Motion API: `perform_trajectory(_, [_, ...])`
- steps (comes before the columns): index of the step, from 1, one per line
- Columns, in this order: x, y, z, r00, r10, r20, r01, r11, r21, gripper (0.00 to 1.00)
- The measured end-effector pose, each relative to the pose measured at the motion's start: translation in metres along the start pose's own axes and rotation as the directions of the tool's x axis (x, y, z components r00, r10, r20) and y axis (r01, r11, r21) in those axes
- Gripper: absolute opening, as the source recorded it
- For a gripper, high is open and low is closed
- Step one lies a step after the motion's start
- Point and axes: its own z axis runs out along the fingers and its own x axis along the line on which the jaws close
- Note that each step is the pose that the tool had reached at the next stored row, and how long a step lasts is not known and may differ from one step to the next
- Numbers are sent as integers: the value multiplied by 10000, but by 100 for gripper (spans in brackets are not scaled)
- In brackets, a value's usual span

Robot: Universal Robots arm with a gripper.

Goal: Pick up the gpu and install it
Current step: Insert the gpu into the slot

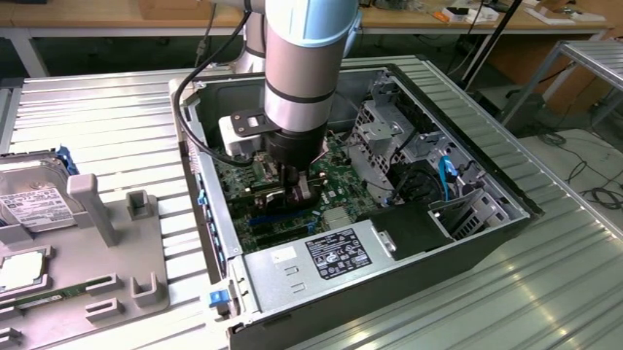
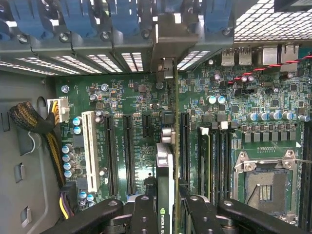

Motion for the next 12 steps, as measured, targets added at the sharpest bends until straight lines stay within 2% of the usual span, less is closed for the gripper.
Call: perform_trajectory(12, [2,0,34,10000,-37,-16,37,10000,-7,27])
